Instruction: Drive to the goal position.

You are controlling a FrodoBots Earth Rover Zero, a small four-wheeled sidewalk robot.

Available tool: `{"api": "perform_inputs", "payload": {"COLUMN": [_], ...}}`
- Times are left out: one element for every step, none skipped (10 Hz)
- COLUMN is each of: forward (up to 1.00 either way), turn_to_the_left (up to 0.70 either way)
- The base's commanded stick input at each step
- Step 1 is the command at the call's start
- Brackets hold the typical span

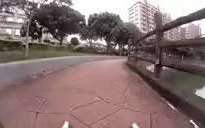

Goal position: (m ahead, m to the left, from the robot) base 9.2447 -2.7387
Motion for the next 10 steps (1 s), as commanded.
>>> {"api": "perform_inputs", "payload": {"forward": [0.70, 0.70, 0.70, 0.70, 0.70, 0.70, 0.70, 0.70, 0.70, 0.70], "turn_to_the_left": [0.00, 0.00, 0.00, 0.00, 0.00, 0.00, 0.00, 0.00, 0.00, 0.00]}}
